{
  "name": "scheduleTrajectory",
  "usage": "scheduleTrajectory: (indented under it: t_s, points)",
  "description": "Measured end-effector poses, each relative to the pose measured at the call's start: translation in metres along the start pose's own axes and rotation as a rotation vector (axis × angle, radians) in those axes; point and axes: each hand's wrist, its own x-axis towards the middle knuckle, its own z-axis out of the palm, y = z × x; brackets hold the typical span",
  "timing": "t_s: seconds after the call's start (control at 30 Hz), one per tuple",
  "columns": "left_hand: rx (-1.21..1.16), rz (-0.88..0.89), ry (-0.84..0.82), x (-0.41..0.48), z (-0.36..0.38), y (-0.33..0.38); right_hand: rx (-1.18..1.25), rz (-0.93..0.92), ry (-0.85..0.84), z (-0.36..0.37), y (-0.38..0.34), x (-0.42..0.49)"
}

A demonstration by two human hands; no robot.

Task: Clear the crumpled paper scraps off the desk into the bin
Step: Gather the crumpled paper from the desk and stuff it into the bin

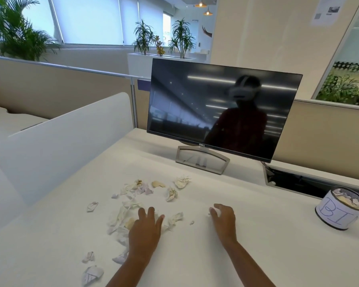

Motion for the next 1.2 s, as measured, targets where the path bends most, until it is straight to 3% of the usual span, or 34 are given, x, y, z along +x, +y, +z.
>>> scheduleTrajectory:
  t_s: [0.07,0.17,0.4,0.63,0.8,0.9,1.2]
  points:
    - [0.035,0.059,0.055,-0.003,0.008,-0.001,-0.044,-0.015,-0.050,0.015,-0.007,-0.002]
    - [0.049,0.013,-0.060,0.000,0.023,-0.003,-0.087,-0.057,-0.154,0.038,-0.018,-0.010]
    - [0.045,0.114,-0.100,0.004,0.030,0.003,-0.133,-0.317,-0.452,0.065,-0.030,-0.031]
    - [-0.116,0.135,-0.098,0.002,0.031,0.001,-0.323,-0.521,-0.391,0.041,-0.009,-0.027]
    - [-0.392,0.069,-0.096,0.002,0.028,0.001,-0.432,-0.491,-0.288,0.008,0.011,-0.020]
    - [-0.565,-0.005,-0.113,0.001,0.024,0.004,-0.503,-0.437,-0.333,-0.011,0.016,-0.025]
    - [-1.363,-0.471,-0.294,0.004,0.013,0.031,-0.623,-0.564,-0.412,-0.044,0.036,-0.077]
